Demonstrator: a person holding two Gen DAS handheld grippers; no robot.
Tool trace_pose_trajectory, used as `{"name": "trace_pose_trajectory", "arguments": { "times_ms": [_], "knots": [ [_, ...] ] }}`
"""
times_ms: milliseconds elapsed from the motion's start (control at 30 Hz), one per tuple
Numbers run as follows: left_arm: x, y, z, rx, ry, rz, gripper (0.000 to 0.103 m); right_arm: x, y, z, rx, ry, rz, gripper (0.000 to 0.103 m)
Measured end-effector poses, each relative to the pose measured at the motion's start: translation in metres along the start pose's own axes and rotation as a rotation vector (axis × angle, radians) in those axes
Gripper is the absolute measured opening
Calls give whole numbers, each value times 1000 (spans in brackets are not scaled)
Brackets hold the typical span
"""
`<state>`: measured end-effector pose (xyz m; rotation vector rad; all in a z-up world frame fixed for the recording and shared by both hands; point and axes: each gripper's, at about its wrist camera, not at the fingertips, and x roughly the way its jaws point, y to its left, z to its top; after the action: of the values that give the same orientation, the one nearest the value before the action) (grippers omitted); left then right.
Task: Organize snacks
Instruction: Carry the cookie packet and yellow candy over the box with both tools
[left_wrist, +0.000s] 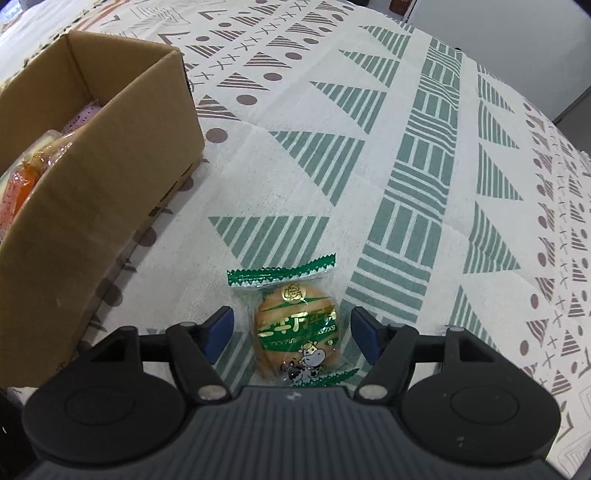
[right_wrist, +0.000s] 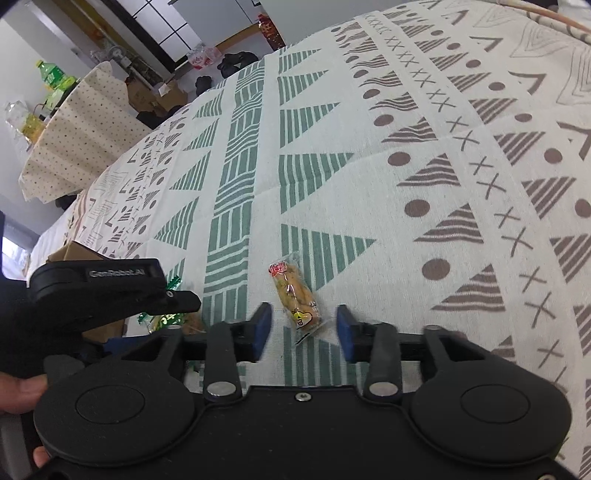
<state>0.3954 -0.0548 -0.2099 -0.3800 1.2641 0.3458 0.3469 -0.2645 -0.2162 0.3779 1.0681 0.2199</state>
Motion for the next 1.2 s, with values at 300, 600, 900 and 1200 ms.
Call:
{"name": "trace_pose_trajectory", "arguments": {
  "times_ms": [300, 600, 900, 1200],
  "knots": [
    [1, 0, -5, 55, -9, 47, 58, 14, 7, 6, -50, 1, -12, 49],
    [-10, 8, -12, 63, -30, 31, 47, 21, 18, 8, -54, 24, -49, 20],
    [-34, 15, -20, 63, -78, -7, 47, 4, 17, 4, 68, 11, -14, 20],
    [-68, 36, -23, 45, -143, -51, 47, -18, 42, 4, 66, -33, 0, 20]
  ]
}}
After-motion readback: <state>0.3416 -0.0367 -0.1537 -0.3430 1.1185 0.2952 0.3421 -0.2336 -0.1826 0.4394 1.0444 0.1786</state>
